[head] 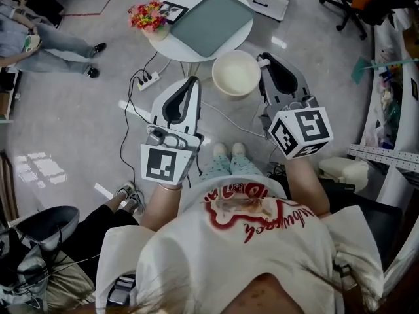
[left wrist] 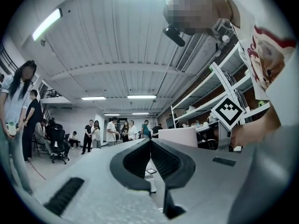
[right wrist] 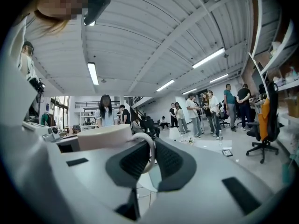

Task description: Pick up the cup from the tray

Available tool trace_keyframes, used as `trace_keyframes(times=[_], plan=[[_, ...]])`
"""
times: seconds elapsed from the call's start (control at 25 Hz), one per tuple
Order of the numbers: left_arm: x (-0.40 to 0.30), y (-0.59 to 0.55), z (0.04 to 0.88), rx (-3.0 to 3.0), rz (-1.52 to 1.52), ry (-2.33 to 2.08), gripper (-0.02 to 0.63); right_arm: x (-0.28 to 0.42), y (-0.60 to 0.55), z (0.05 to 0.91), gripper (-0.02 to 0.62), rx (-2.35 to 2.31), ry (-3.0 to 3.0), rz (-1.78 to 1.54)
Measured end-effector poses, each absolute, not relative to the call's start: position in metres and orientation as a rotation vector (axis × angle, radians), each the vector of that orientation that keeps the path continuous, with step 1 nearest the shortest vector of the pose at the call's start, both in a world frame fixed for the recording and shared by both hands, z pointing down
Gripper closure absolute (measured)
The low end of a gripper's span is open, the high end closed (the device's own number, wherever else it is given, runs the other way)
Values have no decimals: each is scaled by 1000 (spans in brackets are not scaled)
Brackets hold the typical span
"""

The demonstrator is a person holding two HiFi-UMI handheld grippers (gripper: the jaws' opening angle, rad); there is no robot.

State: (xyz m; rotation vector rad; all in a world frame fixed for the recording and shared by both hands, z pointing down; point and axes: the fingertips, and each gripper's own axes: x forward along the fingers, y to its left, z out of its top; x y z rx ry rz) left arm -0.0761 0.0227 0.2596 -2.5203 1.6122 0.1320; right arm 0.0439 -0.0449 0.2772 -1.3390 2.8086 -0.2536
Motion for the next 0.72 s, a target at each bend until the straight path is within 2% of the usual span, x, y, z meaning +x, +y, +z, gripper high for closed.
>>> trace_keyframes(times=[0.72], plan=[[-76, 20, 260, -2508, 122, 1614, 592, 42, -49, 278, 549, -1322, 2800, -264]])
